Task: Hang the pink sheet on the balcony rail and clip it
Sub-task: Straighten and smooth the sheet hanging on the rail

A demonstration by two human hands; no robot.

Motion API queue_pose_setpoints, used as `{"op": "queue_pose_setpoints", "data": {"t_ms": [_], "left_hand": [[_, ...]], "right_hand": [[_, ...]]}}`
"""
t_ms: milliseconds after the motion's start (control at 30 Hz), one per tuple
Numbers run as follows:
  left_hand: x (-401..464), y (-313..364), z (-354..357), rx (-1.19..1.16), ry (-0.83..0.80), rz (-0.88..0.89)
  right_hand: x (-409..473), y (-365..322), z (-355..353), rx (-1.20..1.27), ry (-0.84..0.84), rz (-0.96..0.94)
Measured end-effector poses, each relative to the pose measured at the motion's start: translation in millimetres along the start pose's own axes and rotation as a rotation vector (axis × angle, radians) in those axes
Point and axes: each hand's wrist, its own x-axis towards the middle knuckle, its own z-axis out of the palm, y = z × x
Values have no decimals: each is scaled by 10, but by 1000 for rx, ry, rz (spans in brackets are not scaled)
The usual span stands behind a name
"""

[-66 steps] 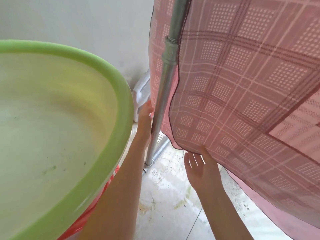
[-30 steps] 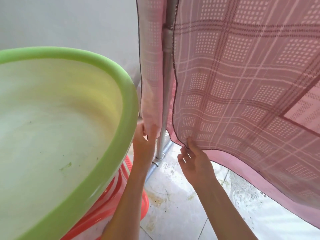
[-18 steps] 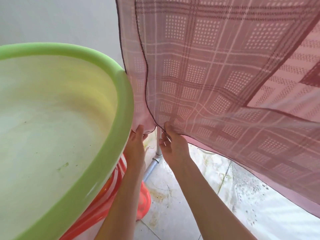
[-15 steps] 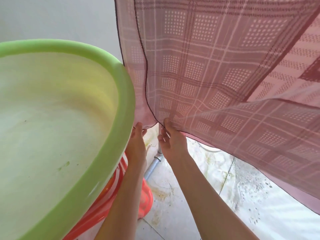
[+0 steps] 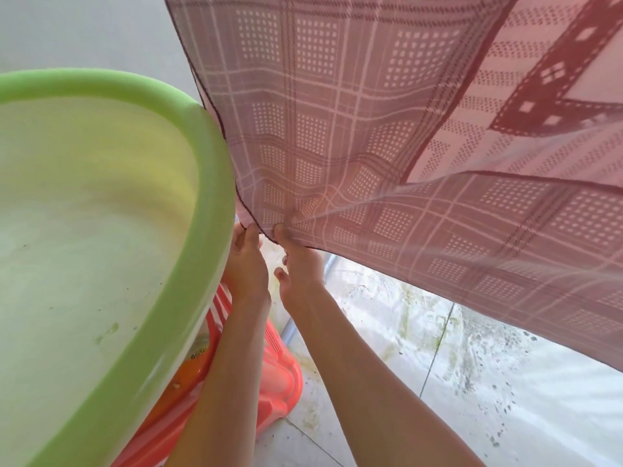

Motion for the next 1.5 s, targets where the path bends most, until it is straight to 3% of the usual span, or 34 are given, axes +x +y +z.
{"op": "queue_pose_setpoints", "data": {"t_ms": [133, 400, 500, 700, 900, 1133, 1267, 1500], "left_hand": [[7, -5, 9, 25, 93, -13], [-135, 60, 13, 100, -123, 139], [-81, 12, 19, 174, -104, 213], [-16, -64, 31, 45, -121, 113], [116, -90, 125, -94, -97, 28], [310, -54, 241, -142, -41, 4], [265, -113, 284, -130, -50, 22], [161, -99, 255, -47, -21, -27]], "right_hand": [[-16, -15, 92, -18, -15, -22], [-36, -33, -28, -48, -69, 10], [-79, -21, -129, -20, -105, 2], [-271, 34, -625, 189, -42, -137], [-507, -114, -871, 229, -19, -292], [-656, -228, -1310, 402, 67, -329], [-604, -255, -1408, 376, 185, -314], [-466, -422, -1447, 338, 175, -314]]}}
